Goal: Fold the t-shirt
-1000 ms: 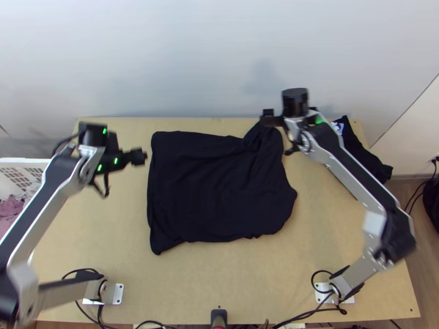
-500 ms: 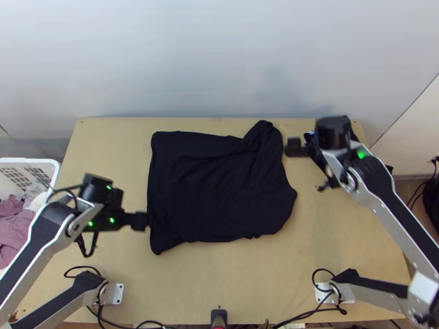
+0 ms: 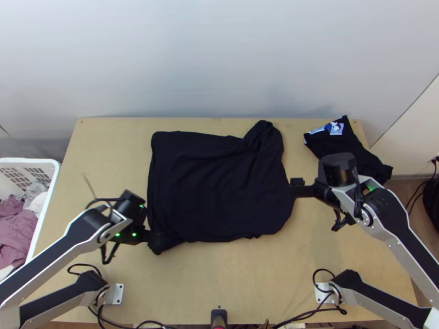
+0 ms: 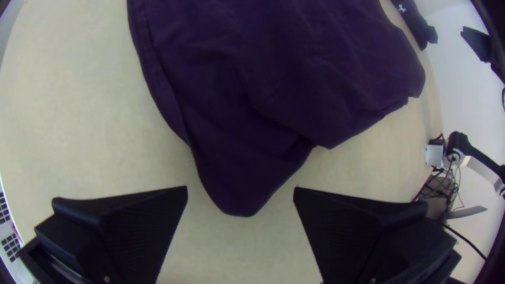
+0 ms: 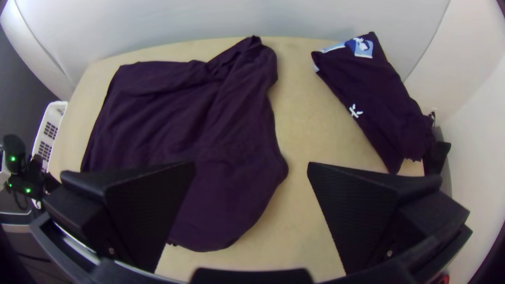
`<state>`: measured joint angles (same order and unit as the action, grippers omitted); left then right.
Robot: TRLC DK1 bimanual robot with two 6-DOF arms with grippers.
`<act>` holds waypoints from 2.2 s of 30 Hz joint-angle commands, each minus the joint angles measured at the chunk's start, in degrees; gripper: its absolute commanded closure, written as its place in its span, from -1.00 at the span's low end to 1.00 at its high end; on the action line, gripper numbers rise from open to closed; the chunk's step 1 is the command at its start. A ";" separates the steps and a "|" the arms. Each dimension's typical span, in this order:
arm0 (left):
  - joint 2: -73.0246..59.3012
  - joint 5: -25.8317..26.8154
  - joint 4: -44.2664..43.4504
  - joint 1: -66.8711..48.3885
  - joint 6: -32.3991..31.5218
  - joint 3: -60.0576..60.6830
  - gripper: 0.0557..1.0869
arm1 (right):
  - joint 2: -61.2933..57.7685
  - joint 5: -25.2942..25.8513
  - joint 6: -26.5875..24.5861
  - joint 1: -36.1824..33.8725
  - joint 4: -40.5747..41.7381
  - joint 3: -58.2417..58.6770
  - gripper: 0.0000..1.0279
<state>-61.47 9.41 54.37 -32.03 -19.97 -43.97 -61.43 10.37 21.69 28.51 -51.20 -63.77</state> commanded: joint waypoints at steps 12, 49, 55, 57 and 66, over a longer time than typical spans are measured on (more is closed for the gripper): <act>-8.84 -4.31 -12.18 -3.65 -3.15 7.23 -0.09 | -0.45 -17.14 2.04 8.67 -7.95 7.43 -0.93; -11.56 -7.12 -10.69 17.71 -1.13 -24.15 0.92 | -28.48 -18.19 1.86 23.78 11.21 8.48 -0.86; -12.09 -6.86 -10.78 18.50 -0.69 -23.89 0.92 | -27.34 -15.03 0.02 19.83 11.74 9.36 -0.86; -12.09 -6.77 -10.78 18.58 -0.69 -23.71 0.92 | -26.11 -14.59 -0.42 18.86 11.74 9.89 -0.86; -12.09 -6.60 -10.86 18.76 -0.69 -23.18 0.92 | -24.88 -12.30 -0.95 18.51 13.14 12.00 -0.63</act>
<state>-73.49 2.55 43.59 -13.50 -20.67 -67.40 -86.76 -3.60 21.10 47.68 -39.51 -53.15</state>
